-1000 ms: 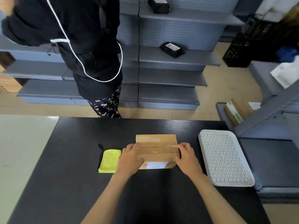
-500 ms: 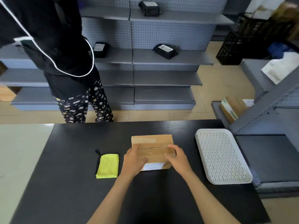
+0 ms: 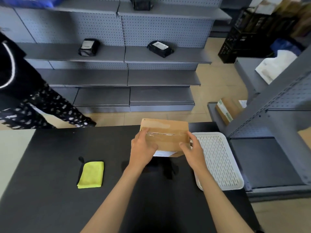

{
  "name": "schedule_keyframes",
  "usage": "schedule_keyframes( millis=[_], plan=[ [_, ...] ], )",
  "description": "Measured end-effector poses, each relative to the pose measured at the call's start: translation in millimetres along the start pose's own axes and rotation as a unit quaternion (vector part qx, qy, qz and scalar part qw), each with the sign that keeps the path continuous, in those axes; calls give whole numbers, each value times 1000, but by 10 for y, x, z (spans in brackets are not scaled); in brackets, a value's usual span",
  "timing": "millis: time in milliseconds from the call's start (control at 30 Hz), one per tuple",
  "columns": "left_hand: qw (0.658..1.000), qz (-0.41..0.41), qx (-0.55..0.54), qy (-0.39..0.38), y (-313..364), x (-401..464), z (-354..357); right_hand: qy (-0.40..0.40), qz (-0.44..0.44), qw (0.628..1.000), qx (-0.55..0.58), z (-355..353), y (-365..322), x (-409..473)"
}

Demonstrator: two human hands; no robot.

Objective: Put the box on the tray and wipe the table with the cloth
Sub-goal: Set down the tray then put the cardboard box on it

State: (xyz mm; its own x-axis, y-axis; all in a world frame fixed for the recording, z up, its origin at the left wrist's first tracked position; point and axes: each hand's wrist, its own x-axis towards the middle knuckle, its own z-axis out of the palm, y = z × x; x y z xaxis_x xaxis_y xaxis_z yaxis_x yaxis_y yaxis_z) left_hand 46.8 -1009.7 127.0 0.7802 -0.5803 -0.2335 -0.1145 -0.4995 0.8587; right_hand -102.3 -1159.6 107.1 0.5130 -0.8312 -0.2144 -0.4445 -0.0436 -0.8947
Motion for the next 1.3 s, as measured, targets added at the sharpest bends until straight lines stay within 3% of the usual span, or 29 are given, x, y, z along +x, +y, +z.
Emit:
schedule_keyframes(
  millis=[533,867,1300],
  plan=[
    [996,16,27,-79,985,291,2002,53,49,997,-20,-1918,747,966],
    [992,-31,49,-116,1098,448,2538,49,91,994,-20,-2224,1046,1299],
    [990,-44,41,-130,1137,531,2673,42,120,992,19,-2298,1194,1435]
  ],
)
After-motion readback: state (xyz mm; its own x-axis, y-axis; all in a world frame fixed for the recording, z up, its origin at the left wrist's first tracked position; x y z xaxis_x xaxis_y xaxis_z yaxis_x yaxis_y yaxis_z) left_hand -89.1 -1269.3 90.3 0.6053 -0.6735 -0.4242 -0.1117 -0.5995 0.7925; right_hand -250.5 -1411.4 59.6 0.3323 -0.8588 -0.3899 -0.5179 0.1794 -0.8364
